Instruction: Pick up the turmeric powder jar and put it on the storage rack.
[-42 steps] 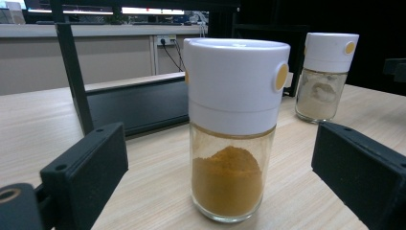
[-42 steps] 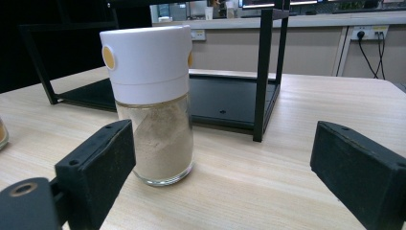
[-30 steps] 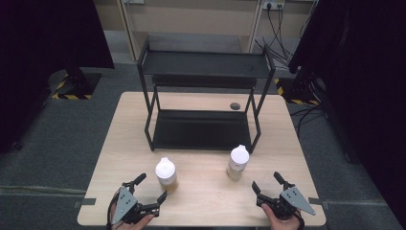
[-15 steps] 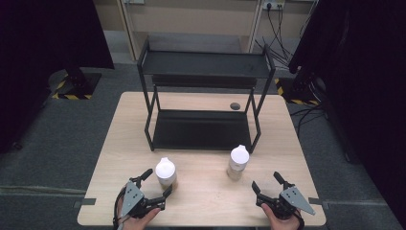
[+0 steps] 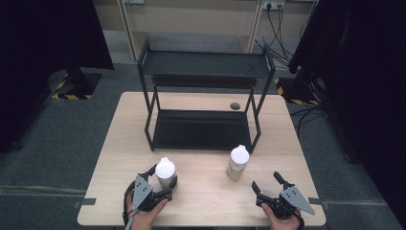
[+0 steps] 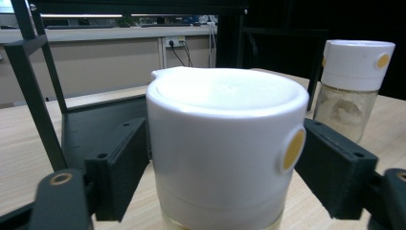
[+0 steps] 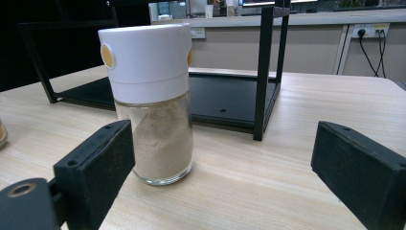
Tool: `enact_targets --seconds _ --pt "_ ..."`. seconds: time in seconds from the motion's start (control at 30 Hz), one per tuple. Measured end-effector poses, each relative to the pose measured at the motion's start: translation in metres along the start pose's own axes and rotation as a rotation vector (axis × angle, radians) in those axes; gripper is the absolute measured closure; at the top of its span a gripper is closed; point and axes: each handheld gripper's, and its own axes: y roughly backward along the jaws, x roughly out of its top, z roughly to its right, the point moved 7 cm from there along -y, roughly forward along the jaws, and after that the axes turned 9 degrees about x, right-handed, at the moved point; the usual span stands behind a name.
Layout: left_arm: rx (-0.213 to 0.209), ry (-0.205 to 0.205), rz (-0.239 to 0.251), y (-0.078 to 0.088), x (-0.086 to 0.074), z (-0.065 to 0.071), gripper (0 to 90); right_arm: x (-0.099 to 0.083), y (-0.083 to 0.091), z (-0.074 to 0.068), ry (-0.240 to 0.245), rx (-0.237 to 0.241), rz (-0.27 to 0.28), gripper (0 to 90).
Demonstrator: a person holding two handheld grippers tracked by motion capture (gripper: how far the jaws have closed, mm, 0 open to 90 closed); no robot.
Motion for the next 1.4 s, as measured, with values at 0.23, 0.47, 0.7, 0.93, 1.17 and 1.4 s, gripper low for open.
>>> enact_targets --seconds 0.23,0.47,0.7,0.93,1.17,1.4 --pt "0.006 -0.013 0.006 -0.002 0.001 0.002 28.1 0.000 0.000 0.000 -0.001 0.001 0.000 8.1" --pt "0.003 0.004 0.014 -0.002 -0.001 0.002 30.1 0.000 0.000 0.000 0.000 -0.001 0.000 8.1" --pt "-0.003 0.027 0.018 -0.001 -0.002 -0.001 30.3 0.000 0.000 0.000 0.002 0.000 0.000 8.1" --pt "-0.010 0.038 0.023 0.000 0.001 -0.002 30.4 0.000 0.000 0.000 0.002 -0.001 -0.001 8.1" --pt "-0.016 0.030 0.055 0.004 0.018 -0.003 30.4 0.000 0.000 0.000 0.002 0.000 -0.001 8.1" --pt "-0.025 0.020 0.067 0.004 0.038 -0.005 30.4 0.000 0.000 0.000 0.005 -0.001 -0.003 8.1"
